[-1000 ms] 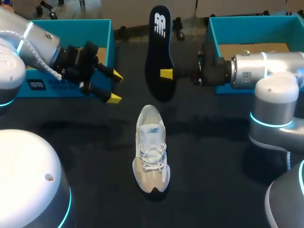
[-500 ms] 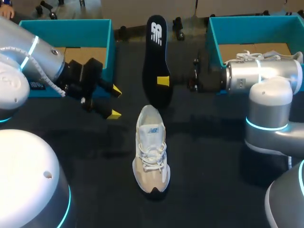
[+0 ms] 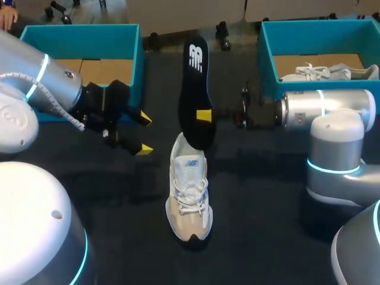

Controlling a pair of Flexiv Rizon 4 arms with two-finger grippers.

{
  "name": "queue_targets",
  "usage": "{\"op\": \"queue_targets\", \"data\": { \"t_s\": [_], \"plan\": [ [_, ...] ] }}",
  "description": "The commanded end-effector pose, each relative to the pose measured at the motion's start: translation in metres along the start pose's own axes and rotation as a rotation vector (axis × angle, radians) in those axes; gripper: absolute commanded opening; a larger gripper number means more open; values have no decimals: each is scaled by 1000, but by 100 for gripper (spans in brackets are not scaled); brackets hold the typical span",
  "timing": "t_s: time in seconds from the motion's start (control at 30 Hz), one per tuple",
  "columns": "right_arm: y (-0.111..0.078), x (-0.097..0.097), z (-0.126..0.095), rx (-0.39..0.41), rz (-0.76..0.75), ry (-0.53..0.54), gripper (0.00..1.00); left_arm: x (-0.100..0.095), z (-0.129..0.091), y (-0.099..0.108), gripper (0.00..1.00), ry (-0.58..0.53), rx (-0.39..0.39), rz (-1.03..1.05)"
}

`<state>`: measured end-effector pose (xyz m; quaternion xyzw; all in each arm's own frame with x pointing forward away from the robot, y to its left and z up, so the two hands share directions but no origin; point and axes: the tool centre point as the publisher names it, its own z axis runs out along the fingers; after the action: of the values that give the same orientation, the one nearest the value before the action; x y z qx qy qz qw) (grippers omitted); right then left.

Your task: Take the shoe out of the shoebox, open the shoe tongue, remove and reinsert the insole, then place the shoe into the shoebox

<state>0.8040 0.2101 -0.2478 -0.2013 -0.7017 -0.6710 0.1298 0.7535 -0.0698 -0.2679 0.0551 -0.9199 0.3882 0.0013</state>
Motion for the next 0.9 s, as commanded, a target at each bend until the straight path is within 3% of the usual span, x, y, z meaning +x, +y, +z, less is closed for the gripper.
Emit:
{"op": "queue_targets", "data": {
  "t_s": [0.03, 0.37, 0.47, 0.67, 0.9],
  "plan": [
    [0, 2, 0, 33, -6, -12, 0, 0, 0, 0, 100, -1, -3, 0],
    [0, -1, -5, 37, -38, -34, 0, 0, 0, 0, 100, -1, -3, 0],
    [-5, -2, -7, 32, -56, -43, 0, 0, 0, 0, 100, -1, -3, 0],
    [-19, -13, -8, 98, -60, -56, 0, 0, 0, 0, 100, -1, -3, 0],
    [-28, -20, -8, 90, -73, -66, 0, 0, 0, 0, 100, -1, -3, 0]
  ]
}}
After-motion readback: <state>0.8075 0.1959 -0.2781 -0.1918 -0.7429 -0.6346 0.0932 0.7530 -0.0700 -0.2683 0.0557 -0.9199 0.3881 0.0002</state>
